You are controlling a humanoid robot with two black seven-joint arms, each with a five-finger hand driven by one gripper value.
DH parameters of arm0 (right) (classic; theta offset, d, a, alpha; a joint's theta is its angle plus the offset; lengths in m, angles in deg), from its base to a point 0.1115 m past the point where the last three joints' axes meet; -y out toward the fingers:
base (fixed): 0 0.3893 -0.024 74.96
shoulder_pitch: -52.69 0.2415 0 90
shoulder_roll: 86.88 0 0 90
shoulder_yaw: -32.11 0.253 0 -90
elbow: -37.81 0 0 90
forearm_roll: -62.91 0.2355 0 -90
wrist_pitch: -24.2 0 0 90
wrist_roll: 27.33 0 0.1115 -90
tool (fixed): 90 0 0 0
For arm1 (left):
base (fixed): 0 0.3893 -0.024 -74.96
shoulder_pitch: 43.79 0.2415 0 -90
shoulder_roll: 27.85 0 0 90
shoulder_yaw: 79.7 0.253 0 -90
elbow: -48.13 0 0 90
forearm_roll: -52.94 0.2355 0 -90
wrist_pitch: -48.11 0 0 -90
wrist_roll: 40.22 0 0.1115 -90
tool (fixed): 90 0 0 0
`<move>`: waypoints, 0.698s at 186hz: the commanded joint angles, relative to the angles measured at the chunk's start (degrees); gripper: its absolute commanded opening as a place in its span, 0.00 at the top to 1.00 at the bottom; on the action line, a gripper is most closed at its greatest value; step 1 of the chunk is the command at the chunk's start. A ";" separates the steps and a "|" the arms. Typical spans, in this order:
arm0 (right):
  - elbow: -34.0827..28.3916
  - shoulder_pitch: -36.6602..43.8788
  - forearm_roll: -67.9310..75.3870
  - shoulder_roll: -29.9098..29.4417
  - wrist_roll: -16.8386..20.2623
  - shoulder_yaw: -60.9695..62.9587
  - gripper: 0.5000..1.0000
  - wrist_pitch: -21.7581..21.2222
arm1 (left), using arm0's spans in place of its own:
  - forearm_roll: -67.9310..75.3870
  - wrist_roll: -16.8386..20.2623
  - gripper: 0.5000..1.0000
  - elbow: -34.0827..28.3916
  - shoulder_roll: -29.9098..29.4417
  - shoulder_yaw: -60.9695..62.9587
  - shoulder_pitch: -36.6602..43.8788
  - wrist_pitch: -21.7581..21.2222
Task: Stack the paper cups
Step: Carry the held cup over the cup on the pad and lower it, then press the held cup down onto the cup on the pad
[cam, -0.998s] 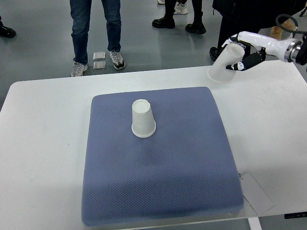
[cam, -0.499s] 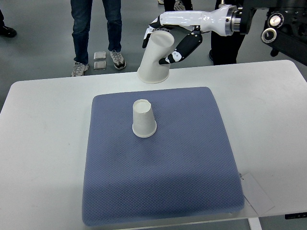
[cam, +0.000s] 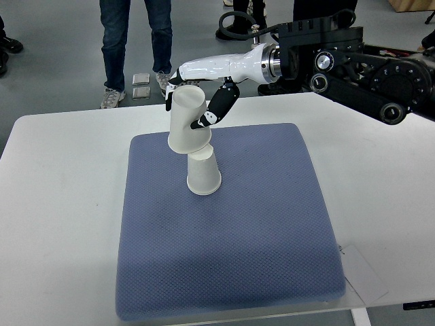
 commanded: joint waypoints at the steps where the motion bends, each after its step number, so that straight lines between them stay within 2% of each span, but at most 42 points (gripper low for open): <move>1: 0.83 -0.11 -1.75 -0.39 0.00 -0.44 1.00 0.06 | 0.00 0.01 0.00 0.00 0.00 0.02 0.01 0.00; 130: 1.71 -0.81 -4.39 -0.57 0.00 -2.90 1.00 0.06 | 0.00 0.01 0.00 0.00 0.00 0.02 0.01 0.00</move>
